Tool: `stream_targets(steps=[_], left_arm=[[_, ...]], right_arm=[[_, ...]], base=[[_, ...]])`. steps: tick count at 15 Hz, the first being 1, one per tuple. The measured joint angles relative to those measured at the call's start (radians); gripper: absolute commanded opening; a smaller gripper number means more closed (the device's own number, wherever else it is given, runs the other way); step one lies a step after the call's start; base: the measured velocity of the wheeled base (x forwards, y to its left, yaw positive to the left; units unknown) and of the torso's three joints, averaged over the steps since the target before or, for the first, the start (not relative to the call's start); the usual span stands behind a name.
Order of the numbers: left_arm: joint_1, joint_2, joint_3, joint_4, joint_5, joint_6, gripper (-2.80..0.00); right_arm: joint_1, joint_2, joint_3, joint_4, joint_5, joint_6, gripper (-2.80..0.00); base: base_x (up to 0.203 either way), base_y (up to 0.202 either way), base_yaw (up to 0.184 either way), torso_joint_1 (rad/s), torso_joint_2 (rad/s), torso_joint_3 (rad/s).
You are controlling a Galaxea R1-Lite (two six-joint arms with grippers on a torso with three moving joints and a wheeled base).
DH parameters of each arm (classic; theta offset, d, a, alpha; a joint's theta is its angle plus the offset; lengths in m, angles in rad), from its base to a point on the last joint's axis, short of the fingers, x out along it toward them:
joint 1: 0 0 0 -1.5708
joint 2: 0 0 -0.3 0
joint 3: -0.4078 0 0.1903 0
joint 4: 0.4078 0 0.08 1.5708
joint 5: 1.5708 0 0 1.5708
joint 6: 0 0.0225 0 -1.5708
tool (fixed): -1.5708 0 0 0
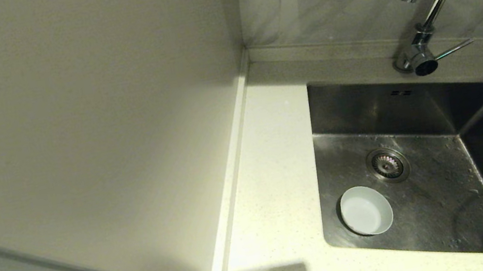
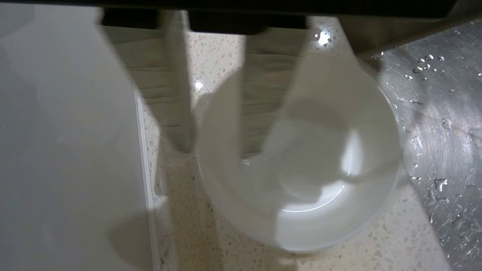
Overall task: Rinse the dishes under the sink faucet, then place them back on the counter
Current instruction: Put a bowl back to the table from the sink
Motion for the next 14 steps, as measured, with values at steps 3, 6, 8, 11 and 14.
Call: stream_targets(steps=[3,6,8,11,14], left_arm=[[0.000,0.000,0.000,0.000,0.000,0.000,-2.80],[0.000,0.000,0.000,0.000,0.000,0.000,-2.80],[0.000,0.000,0.000,0.000,0.000,0.000,-2.80],[0.000,0.000,0.000,0.000,0.000,0.000,-2.80],[0.000,0.000,0.000,0.000,0.000,0.000,-2.80]], right_arm=[[0.000,0.008,-0.011,0.000,0.001,0.000,0.00],[0.001,-0.013,-0.018,0.000,0.006,0.001,0.00],[0.018,-0.059,-0.014,0.002,0.024,0.001,0.00],[0.108,-0.181,0.025,0.003,0.045,0.002,0.00],[0.341,-0.316,0.116,0.004,0.016,0.004,0.00]], base=[[0.000,0.000,0.000,0.000,0.00,0.000],[0.000,0.000,0.000,0.000,0.00,0.000],[0.000,0.000,0.000,0.000,0.00,0.000],[0.000,0.000,0.000,0.000,0.00,0.000],[0.000,0.000,0.000,0.000,0.00,0.000]])
